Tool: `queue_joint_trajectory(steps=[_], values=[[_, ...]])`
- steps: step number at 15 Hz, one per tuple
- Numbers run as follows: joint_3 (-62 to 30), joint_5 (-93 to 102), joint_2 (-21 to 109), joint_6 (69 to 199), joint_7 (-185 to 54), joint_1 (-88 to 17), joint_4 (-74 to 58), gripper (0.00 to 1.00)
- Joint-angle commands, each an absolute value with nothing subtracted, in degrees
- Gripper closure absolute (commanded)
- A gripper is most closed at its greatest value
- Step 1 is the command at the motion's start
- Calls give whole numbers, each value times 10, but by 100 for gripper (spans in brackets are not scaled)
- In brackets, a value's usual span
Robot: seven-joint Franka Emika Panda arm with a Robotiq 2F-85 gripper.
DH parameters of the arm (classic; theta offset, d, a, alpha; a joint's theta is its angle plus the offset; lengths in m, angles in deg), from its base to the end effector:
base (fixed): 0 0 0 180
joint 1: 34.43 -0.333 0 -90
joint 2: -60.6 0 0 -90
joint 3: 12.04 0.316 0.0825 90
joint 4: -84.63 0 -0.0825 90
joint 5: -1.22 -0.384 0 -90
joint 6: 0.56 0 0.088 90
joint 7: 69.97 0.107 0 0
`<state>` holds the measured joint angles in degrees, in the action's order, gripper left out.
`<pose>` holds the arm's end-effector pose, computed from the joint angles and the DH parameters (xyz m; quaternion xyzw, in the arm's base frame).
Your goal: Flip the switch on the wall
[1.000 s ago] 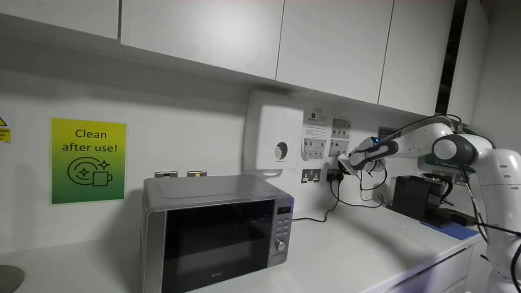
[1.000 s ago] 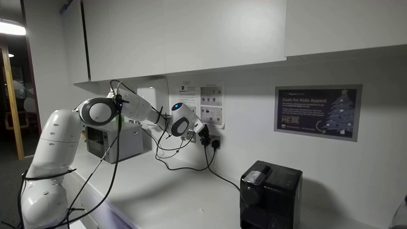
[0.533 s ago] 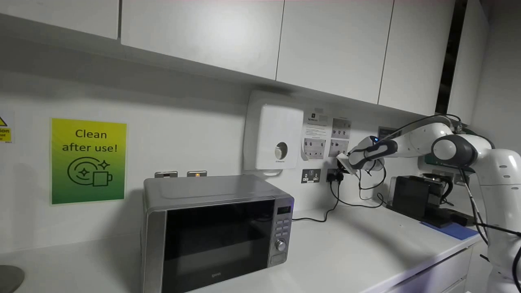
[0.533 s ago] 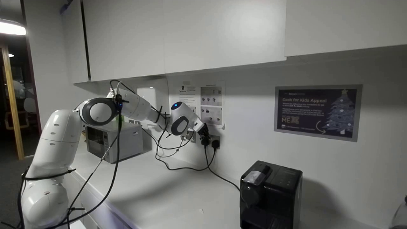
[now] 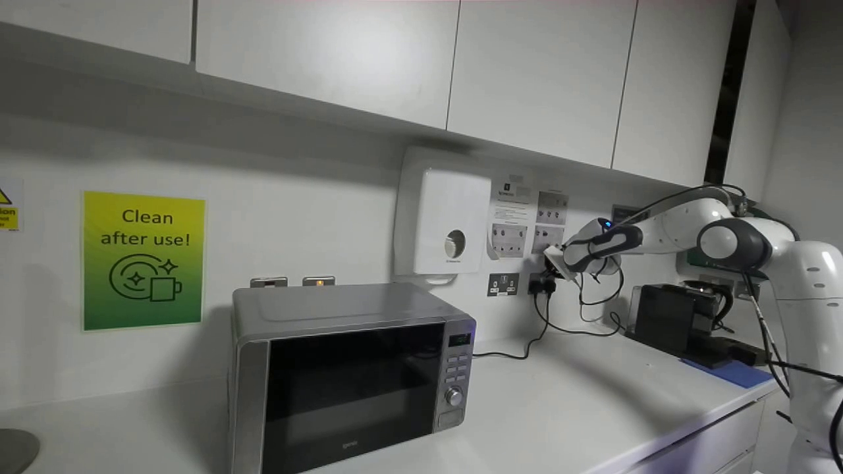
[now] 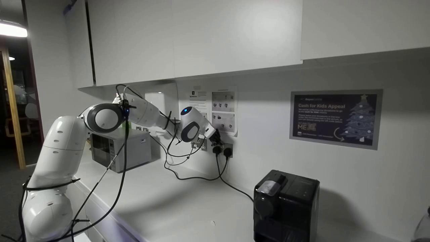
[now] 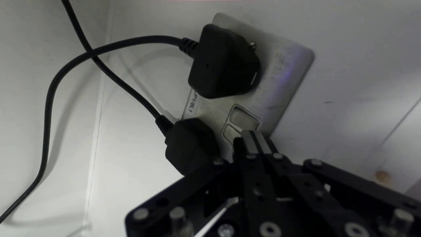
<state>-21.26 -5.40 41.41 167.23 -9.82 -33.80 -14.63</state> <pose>0.6873 -0.1120 0.4936 -0.7252 0.5458 -0.3744 0.1898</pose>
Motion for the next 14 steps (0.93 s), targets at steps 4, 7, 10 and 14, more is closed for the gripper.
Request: queue_joint_trajectory(steps=[4, 7, 10, 14], values=[[-238, -40, 402, 1680, -77, -348, -132, 100], [-244, -37, 401, 1682, -80, -350, -143, 100], [-246, -36, 394, 1684, -81, -352, -143, 100], [-248, -38, 397, 1685, -82, -361, -142, 100]])
